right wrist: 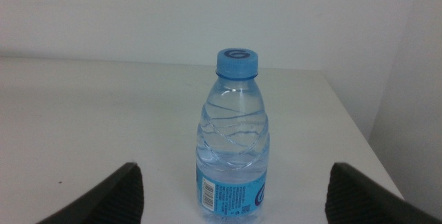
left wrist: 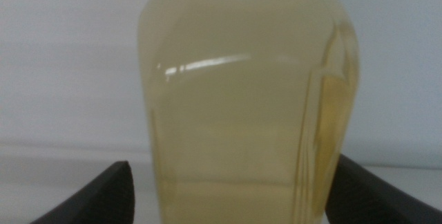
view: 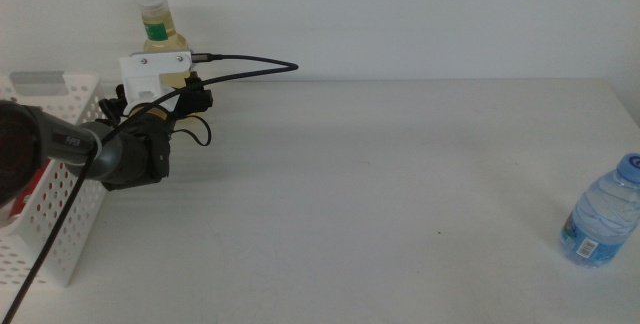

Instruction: Use arms to grab the bottles and put them into the dustbin to the left of the table.

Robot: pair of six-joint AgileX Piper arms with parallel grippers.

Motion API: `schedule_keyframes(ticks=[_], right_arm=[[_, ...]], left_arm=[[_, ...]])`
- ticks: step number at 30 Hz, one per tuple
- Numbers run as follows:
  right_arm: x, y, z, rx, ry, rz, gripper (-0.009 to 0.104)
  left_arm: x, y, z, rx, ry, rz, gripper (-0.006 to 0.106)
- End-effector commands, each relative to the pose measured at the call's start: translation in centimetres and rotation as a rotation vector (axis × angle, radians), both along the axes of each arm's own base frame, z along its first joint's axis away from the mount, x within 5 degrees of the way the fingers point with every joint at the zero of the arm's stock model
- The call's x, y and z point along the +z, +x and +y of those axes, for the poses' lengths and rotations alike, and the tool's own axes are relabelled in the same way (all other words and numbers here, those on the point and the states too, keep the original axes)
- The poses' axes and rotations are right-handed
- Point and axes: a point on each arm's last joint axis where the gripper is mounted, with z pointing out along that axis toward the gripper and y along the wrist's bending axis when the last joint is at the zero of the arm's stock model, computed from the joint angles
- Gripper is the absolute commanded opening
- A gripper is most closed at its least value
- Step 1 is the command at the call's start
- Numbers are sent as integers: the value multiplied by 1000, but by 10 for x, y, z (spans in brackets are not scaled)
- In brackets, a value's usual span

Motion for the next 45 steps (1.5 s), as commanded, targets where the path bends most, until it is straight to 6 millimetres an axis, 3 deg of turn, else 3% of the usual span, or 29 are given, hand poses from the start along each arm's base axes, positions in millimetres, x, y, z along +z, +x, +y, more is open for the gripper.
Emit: schedule_keyframes(ticks=[1,11,15,19,25,29,35,45], right_arm=[[11,-2,-1,-10,-12,-111,74],[11,-2,-1,-10,-12,-111,74],[11,-2,-1,-10,-12,-111,74],[11,-2,-1,-10,-12,-111,74],[11,-2,-1,-10,-12,-111,74],[11,-2,-1,-10,-12,-111,74],[11,-2,-1,-10,-12,-111,74],[11,-2,-1,-10,-12,-111,74]], left_arm=[[40,10,1,9,-3,-160,90],[32,33,2,15,-14,-201,90],[33,36,0,15,-32,-214,82],[33,36,-3,9,-33,-219,55],[40,33,-19,-25,-23,-222,-5],[58,28,-40,-46,150,-233,-5],[88,-1,-48,52,12,-176,-5],[134,-59,-52,-136,56,-25,-5]])
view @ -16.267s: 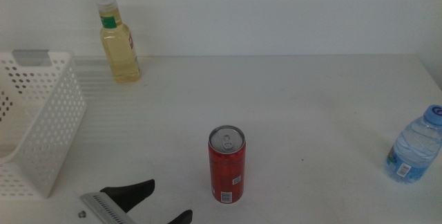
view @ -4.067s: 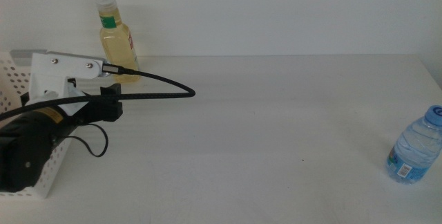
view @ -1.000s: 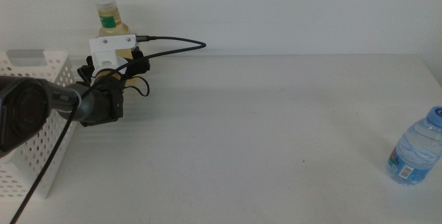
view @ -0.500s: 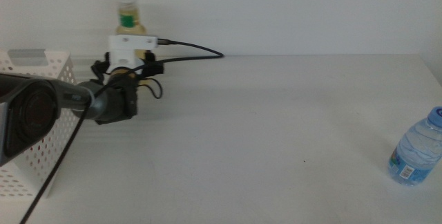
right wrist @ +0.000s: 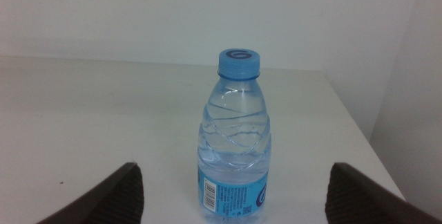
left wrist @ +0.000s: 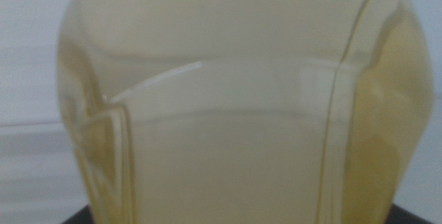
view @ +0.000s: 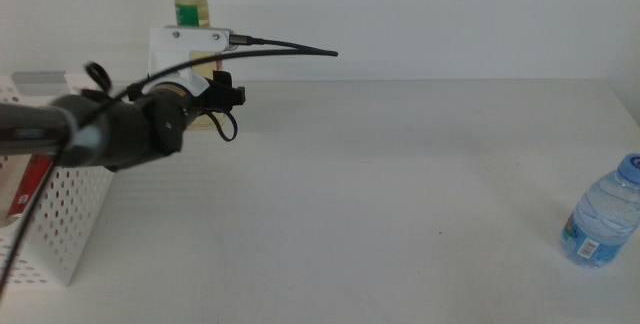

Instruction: Use arms to grab the bottles and put them into the dustbin to the left of the table.

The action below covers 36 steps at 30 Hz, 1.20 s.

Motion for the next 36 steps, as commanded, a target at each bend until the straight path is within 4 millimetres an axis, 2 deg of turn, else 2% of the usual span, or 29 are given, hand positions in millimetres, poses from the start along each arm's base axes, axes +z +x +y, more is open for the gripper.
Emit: schedule_keyframes(ticks=[1,10,17,25,30,36], right_arm=[[11,-2,-1,-10,-12,-111,74],[11,-2,-1,-10,-12,-111,74],[11,-2,-1,-10,-12,-111,74],[11,-2,-1,-10,-12,-111,74],[11,-2,-1,-10,-12,-111,74],[11,-2,-1,-10,-12,-111,74]], left_arm=[[68,-14,2,-13,-13,-194,-5],[117,-66,10,-69,-60,-175,-5],[150,-117,18,-130,-87,-163,-5],[167,-164,21,-237,-74,-51,-5],[176,-177,30,-219,-109,83,-5],[197,-183,54,-93,-67,280,-5]])
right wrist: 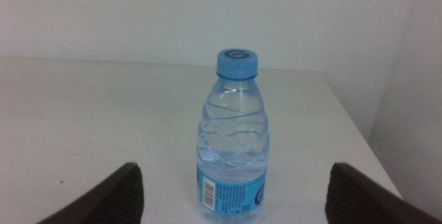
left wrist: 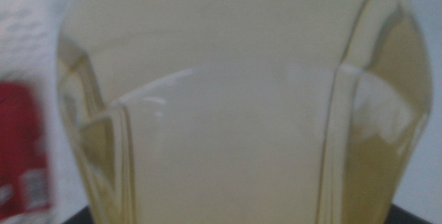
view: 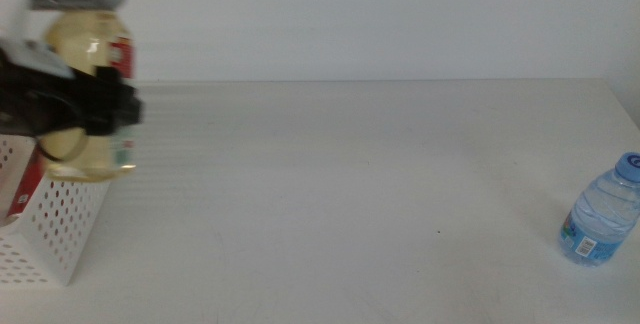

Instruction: Use arms to grab the bottles and put them into the dustbin to the left of the table.

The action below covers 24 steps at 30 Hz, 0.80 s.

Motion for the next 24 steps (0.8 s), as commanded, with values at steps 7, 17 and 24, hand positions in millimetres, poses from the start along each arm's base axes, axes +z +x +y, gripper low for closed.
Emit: schedule_keyframes(ticks=[7,17,24], right_arm=[[11,-2,-1,-10,-12,-111,74],[11,-2,-1,-10,-12,-111,74],[11,-2,-1,-10,-12,-111,74]], left_arm=[[55,3,43,119,95,21,-5],[57,41,94,230,115,164,-5],[37,65,107,180,156,327,-5]])
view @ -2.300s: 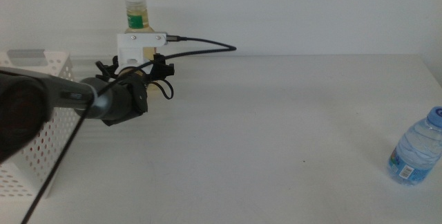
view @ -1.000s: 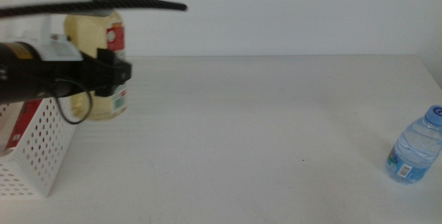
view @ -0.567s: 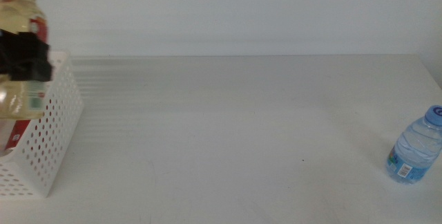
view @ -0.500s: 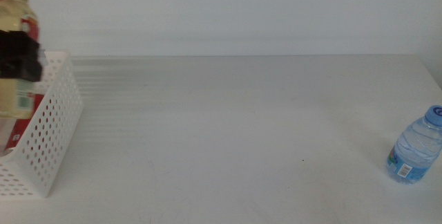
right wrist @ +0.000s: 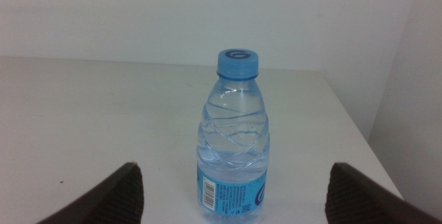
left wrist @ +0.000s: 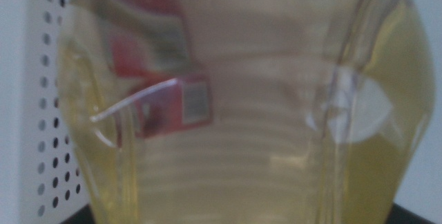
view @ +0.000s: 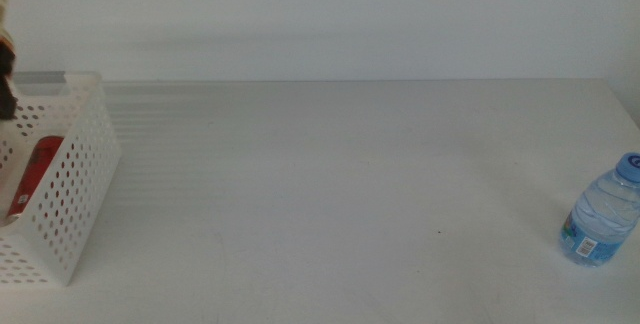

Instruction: Use arms to grab the bottles and put them into the dustbin to the left of the table.

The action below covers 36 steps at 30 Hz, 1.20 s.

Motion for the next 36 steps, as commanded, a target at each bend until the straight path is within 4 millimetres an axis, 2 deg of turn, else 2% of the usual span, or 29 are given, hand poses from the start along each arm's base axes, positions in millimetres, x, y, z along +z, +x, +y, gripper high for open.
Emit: schedule_keyframes(ticks=[1,10,13,19,25,31,36], right_arm=[[11,-2,-1,-10,-12,-111,74],[11,-2,-1,-10,-12,-111,74],[11,-2,-1,-10,-12,-111,74],[11,-2,-1,-10,-12,-111,74],[11,-2,-1,-10,-12,-111,74],[11,-2,-1,-10,-12,-111,74],[11,-2,-1,-10,-12,-111,74]], left_arm=[[19,2,0,-32,22,-69,-5],[-21,39,12,-65,69,14,-5],[-30,45,13,-43,55,31,-5],[-40,48,19,-35,97,87,-5],[-52,48,19,-76,89,174,-5],[-55,48,18,-76,72,198,-5],[-67,50,19,-81,55,270,-5]])
